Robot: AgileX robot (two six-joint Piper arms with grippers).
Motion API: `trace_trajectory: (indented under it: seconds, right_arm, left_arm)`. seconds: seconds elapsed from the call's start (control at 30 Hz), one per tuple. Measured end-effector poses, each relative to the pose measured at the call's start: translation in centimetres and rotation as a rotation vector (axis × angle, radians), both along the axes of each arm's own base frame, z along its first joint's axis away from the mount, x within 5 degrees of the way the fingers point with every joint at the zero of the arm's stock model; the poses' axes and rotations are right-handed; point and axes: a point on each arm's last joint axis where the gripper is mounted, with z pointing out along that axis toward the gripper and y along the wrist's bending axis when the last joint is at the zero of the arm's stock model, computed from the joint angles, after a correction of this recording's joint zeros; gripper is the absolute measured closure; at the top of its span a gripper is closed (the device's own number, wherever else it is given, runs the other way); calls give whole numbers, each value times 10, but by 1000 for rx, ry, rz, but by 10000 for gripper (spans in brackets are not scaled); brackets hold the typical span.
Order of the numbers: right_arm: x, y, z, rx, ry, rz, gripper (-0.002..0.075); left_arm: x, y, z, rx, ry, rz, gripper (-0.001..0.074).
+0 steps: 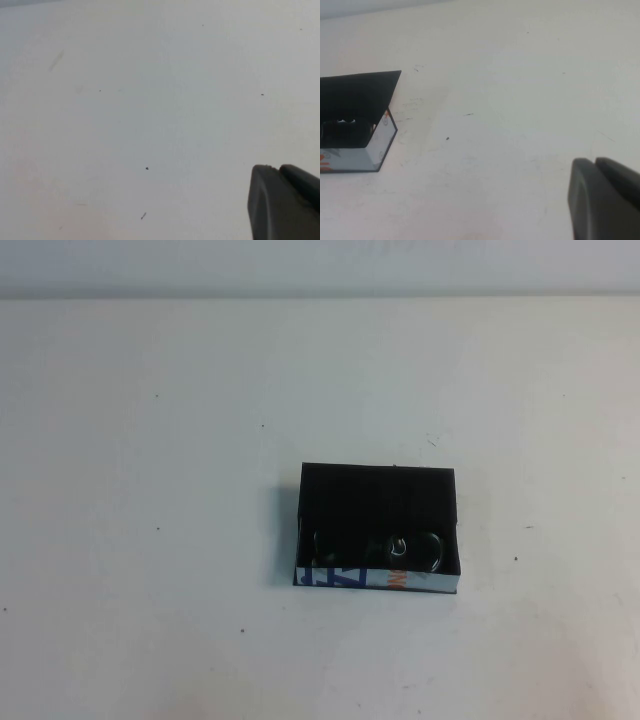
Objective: Take glasses out of glasses case
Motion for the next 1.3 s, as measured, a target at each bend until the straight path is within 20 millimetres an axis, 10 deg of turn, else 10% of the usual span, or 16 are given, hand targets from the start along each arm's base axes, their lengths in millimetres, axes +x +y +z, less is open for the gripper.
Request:
trace_trajectory:
  seconds: [1.1,1.3]
  right_arm:
    - [1,0,5,77,-45,-17,744]
    - [-8,0,60,113,-187,-4,744]
  left_arm:
    - [0,0,0,0,0,0,739]
    - [0,0,0,0,0,0,739]
